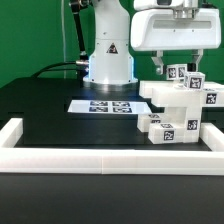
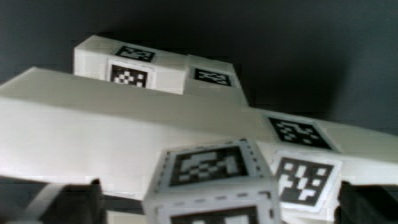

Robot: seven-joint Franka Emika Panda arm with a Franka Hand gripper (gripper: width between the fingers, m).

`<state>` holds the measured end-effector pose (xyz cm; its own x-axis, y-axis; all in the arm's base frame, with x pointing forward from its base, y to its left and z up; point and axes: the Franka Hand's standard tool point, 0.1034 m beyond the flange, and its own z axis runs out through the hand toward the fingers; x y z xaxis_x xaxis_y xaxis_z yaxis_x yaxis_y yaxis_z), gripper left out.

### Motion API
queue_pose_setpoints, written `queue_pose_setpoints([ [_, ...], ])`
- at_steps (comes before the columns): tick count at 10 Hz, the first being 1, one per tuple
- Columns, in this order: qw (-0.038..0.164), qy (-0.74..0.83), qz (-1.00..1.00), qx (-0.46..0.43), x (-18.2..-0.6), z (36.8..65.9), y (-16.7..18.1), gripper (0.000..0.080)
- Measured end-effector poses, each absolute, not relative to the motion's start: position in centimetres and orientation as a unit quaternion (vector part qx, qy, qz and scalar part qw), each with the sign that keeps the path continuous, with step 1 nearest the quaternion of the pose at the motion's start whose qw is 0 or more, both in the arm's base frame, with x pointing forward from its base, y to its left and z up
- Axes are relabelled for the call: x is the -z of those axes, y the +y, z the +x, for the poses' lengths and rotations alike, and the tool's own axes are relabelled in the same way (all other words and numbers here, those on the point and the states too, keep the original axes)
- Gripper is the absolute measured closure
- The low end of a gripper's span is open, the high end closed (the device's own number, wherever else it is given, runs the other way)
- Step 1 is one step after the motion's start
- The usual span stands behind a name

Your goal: Assemble chair

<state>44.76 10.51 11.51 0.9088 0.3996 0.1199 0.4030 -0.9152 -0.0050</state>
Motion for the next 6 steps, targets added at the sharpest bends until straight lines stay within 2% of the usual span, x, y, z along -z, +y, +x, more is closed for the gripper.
queue_pose_setpoints([
  [1,0.015,-0.206,-0.977,0.058,-11.49,44.75,10.51,0.0263],
  [2,0.015,-0.206,-0.977,0.058,-11.47,44.74,10.51,0.0416],
  [3,0.014,-0.206,-0.977,0.058,-11.45,44.73,10.5,0.0416],
  [4,0.014,-0.206,-0.977,0.058,-11.45,44.73,10.5,0.0514],
  [6,0.015,-0.188,-0.98,0.057,-11.44,44.73,10.5,0.0514],
])
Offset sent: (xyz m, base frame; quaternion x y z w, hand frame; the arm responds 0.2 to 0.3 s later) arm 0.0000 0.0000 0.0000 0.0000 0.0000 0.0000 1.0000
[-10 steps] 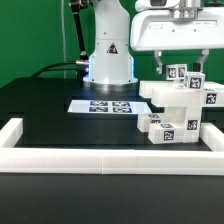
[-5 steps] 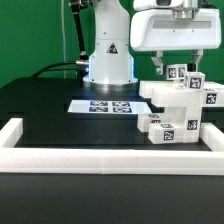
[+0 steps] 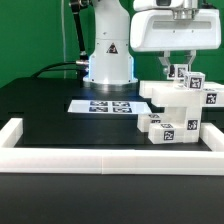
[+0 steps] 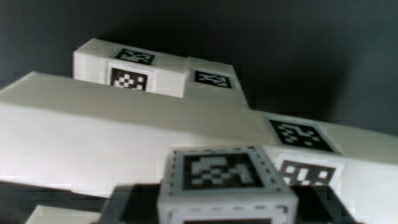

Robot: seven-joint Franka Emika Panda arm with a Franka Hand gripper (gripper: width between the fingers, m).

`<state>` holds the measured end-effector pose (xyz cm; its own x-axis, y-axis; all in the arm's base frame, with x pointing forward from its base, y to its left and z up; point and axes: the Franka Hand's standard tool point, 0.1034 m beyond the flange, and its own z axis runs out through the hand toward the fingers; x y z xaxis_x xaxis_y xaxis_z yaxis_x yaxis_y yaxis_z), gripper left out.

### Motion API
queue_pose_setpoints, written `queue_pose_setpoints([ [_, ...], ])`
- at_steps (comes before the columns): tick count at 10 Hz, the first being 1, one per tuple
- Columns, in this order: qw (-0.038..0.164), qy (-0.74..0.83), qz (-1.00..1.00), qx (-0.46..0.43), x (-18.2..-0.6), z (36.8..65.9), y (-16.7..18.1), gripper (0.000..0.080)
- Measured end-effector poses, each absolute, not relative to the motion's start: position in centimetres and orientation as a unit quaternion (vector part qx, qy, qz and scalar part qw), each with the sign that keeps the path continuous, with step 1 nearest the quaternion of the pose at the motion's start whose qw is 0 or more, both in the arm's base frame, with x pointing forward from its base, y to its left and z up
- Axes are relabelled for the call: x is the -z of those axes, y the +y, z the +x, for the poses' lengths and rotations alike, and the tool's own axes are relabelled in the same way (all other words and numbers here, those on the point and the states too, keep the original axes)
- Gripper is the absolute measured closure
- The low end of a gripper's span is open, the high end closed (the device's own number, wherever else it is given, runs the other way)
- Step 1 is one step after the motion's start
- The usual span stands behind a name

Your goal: Assemble chair

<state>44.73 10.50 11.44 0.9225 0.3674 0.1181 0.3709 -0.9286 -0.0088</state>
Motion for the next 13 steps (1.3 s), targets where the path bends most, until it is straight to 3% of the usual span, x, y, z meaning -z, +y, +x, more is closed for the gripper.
queue_pose_setpoints([
  [13,0.04,0.205,-0.977,0.046,-11.41,44.66,10.69,0.0512],
])
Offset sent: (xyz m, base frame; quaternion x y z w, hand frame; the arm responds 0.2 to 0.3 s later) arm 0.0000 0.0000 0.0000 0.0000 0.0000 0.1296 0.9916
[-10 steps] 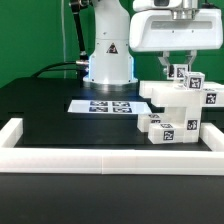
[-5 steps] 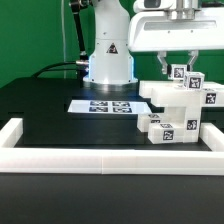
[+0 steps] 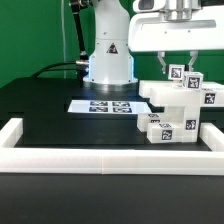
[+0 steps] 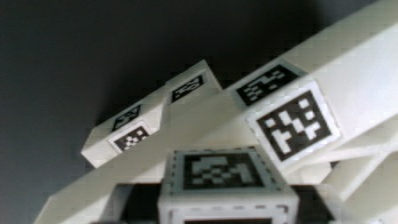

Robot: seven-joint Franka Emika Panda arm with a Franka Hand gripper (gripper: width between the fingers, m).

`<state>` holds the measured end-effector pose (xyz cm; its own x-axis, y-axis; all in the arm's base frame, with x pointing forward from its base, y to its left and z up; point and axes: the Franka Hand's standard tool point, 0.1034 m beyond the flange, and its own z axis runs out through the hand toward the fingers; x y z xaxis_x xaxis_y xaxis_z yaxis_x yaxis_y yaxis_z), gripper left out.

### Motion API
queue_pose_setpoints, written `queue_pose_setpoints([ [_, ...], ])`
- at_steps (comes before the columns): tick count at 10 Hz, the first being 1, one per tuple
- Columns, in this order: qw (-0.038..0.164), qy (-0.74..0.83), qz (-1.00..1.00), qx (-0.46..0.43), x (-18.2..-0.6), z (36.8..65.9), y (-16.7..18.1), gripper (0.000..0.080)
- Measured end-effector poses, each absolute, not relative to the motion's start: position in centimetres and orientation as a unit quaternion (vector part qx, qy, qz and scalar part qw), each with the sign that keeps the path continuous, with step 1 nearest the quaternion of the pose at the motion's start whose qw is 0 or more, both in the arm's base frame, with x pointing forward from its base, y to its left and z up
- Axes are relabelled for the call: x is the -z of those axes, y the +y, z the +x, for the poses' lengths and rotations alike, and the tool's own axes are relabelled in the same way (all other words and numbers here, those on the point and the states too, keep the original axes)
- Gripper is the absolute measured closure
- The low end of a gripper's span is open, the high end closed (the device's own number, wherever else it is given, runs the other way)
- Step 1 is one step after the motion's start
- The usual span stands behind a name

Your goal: Assemble chair

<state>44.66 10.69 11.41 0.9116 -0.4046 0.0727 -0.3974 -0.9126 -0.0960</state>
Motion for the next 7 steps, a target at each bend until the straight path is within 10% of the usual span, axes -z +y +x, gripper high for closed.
queue_pose_setpoints([
  [7,0.054,0.415,-0.908,0.033,-11.38,44.56,11.0,0.0512],
])
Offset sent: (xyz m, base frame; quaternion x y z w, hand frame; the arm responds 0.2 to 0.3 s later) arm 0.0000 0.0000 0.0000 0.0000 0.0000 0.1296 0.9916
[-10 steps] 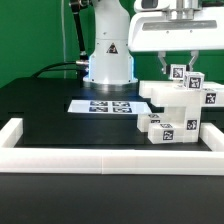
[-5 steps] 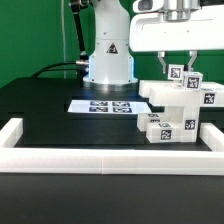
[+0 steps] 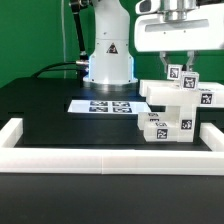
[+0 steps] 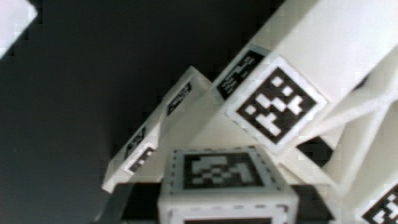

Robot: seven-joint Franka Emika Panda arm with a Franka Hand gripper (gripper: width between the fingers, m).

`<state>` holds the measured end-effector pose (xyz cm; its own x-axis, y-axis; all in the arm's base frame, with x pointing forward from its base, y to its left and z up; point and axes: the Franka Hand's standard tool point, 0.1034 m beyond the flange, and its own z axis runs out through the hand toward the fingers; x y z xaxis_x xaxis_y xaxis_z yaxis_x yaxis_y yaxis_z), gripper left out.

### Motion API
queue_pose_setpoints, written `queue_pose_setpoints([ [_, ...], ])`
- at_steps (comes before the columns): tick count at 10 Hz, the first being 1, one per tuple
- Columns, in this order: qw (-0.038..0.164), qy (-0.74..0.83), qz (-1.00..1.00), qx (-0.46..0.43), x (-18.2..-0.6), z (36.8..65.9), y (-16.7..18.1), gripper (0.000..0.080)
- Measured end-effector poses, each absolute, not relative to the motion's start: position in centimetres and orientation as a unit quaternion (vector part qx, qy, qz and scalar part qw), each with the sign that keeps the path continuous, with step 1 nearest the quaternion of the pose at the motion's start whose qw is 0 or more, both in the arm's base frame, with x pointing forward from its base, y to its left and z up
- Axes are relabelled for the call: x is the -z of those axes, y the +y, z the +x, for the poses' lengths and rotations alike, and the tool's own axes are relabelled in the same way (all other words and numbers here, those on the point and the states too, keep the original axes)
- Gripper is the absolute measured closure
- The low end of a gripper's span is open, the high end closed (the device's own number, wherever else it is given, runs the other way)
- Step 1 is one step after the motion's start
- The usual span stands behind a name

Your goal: Assemble chair

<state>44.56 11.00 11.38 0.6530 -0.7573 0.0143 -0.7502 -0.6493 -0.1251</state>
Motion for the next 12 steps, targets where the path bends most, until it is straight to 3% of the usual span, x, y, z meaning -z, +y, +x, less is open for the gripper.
queue_pose_setpoints([
  [2,0.055,0.435,-0.898,0.031,-11.37,44.54,11.05,0.0512],
  [3,0.055,0.431,-0.9,0.031,-11.37,44.54,11.05,0.0314],
  [4,0.055,0.428,-0.902,0.032,-11.37,44.54,11.05,0.0204],
  [5,0.053,0.393,-0.917,0.034,-11.38,44.54,11.07,0.0163],
  [7,0.053,0.366,-0.928,0.036,-11.5,44.53,11.31,0.0152],
  [12,0.043,0.119,-0.99,0.054,-11.37,44.12,11.81,0.015],
])
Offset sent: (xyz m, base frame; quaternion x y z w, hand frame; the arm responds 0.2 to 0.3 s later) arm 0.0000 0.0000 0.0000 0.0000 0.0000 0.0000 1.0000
